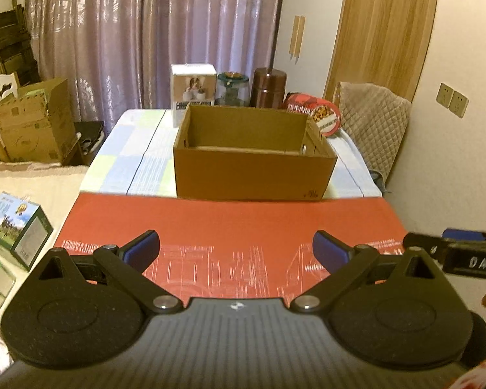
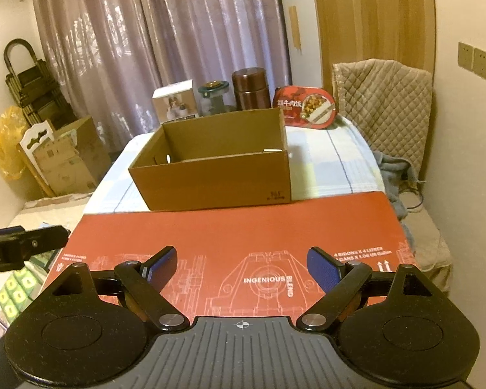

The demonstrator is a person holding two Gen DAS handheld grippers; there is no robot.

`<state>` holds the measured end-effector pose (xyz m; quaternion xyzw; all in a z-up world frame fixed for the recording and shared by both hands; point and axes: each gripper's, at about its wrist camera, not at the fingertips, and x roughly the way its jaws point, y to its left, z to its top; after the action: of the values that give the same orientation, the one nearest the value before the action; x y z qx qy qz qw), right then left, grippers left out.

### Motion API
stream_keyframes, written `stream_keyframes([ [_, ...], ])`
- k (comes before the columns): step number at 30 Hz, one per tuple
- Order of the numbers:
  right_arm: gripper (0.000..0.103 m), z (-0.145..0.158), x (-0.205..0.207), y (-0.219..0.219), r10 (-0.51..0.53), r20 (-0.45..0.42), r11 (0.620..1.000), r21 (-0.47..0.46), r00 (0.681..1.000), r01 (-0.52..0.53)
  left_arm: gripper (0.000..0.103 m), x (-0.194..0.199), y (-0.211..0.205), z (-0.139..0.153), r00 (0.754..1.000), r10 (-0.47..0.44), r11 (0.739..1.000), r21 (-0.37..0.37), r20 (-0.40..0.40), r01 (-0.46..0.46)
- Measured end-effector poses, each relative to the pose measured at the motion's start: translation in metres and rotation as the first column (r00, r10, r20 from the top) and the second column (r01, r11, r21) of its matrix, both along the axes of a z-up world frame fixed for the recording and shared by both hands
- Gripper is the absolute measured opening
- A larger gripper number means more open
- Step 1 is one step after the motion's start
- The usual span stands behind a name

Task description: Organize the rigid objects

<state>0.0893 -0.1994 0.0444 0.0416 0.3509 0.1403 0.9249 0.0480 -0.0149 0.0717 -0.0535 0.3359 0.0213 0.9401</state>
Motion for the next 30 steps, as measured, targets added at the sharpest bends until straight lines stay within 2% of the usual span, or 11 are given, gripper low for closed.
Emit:
stream_keyframes([
  [12, 0.085, 0.008, -0.043, 0.012, 0.069, 0.014, 0.998, -0.016, 0.998, -0.069, 0.099, -0.04, -0.006, -0.001, 1.0, 0.003, 1.0, 0.026, -0.012, -0.002],
  [30, 0.085, 0.001, -0.046, 0.006, 0.043, 0.007, 0.999, -0.03, 0.999, -0.043, 0.099, -0.037, -0.014, -0.01, 0.999, 0.003, 1.0, 0.029, -0.036, -0.002],
])
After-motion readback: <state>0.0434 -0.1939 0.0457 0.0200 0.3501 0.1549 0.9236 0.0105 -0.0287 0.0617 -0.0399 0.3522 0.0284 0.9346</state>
